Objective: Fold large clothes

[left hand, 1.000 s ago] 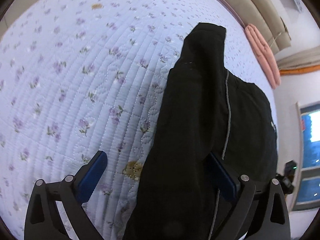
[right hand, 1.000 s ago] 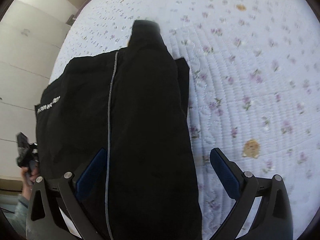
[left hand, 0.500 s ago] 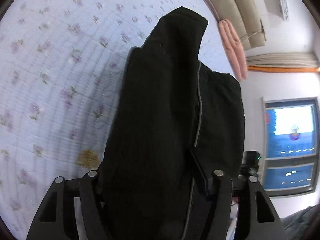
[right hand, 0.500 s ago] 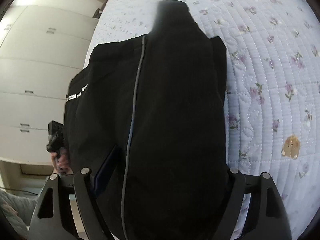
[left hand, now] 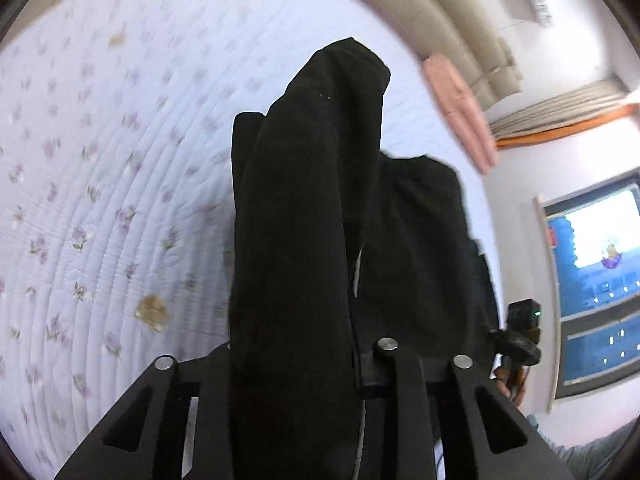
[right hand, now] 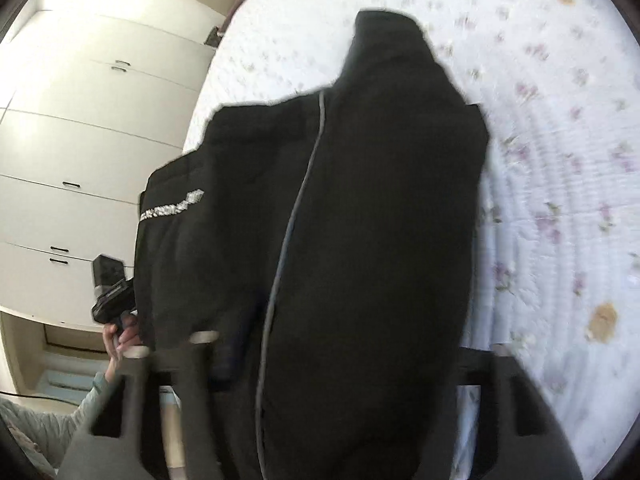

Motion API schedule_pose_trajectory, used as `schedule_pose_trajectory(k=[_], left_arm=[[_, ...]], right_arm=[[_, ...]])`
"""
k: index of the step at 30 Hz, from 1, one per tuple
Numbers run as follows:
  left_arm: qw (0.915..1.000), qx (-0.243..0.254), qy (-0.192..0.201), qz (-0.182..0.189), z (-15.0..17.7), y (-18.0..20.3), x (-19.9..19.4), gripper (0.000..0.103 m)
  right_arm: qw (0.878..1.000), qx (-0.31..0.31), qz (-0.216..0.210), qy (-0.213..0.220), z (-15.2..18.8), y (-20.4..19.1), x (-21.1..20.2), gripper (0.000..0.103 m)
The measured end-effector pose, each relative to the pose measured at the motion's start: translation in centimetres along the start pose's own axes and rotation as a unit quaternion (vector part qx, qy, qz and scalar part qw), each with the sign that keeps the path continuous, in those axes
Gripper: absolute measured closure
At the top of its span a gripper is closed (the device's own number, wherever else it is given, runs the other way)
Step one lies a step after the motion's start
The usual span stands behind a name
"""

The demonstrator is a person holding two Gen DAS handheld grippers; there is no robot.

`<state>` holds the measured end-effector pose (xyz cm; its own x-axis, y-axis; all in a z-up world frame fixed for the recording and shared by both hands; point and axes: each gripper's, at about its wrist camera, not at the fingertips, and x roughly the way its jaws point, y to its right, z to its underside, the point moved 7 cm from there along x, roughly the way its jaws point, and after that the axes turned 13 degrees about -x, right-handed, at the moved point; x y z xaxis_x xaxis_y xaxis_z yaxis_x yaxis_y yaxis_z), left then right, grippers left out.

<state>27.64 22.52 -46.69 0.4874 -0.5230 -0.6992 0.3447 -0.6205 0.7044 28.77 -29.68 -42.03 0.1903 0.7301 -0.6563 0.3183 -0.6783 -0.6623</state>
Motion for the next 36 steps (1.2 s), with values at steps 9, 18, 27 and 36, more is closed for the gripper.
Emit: schedule_pose_trajectory(k=[9,18,27,36], left_arm=[[0.9959,0.062,0.036,0.055,4.6,7.3,-8.5,0.078],[0.9941,0.047,0.018,0.097,10.9,5.1,-15.4,0.078],[0.9974,0.026,-0.022,0.064,18.2,-0.5,-15.9,0.078],[0.9923,-0.115,-0.012,0.045,19.6,-13.7,-10.4,0.062]], right_arm=[[0.997,-0.025,-0.043,0.059,2.5,-7.3,-6.7,0.063],[0.998,-0.042,0.013,0.051,9.0,-15.5,-12.4,0.063],[0.999,0.004,0.048,-0.005,16.6,-15.6,-9.8,0.063],[0.994,0.092,0.066,-0.007,21.8,-6.6,-5.5,0.05]])
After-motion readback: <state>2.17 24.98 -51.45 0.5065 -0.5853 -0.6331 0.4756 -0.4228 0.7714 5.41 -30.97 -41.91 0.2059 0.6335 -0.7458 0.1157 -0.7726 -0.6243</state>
